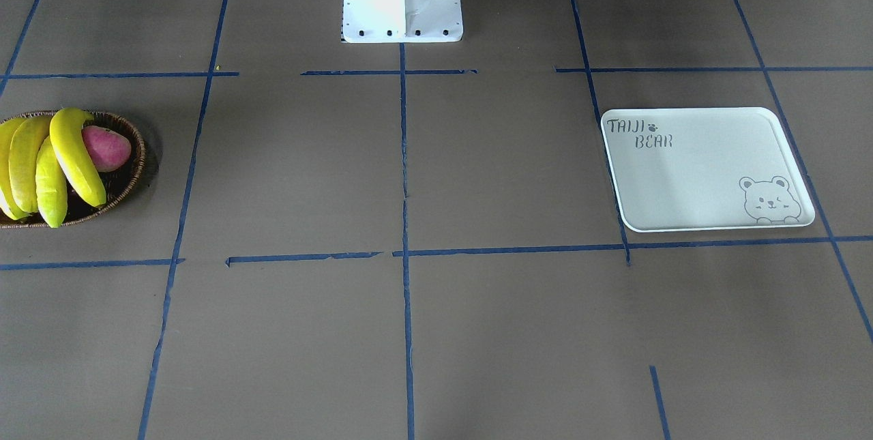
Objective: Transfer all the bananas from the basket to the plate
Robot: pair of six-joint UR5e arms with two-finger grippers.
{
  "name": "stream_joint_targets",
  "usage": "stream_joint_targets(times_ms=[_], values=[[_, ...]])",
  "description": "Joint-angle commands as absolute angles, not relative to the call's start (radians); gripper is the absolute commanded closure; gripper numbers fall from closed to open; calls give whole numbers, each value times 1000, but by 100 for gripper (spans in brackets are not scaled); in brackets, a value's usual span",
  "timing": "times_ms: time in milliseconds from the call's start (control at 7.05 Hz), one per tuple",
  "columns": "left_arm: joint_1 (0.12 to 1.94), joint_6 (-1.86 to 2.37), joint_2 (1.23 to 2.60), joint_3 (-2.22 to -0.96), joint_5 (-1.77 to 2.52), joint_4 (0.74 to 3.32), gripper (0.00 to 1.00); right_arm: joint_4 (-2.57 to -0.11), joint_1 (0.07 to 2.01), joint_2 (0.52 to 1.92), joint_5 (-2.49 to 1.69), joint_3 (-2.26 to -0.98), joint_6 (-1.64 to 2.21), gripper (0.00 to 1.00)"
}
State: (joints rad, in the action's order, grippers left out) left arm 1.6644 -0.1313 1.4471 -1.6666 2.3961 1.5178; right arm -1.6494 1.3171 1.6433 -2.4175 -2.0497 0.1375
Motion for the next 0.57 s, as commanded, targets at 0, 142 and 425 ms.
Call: stream_joint_targets(times_ms=[0,142,425], values=[[1664,-130,1431,-1667,2396,1519,0,-1433,1244,1724,-2413,-2057,288,1],[1664,-130,1431,-1666,2396,1519,0,-1313,1209,1758,-2411,-2053,378,1],[1664,-130,1430,-1667,2396,1519,0,-1072,1082,1789,-2312,-1996,624,0]])
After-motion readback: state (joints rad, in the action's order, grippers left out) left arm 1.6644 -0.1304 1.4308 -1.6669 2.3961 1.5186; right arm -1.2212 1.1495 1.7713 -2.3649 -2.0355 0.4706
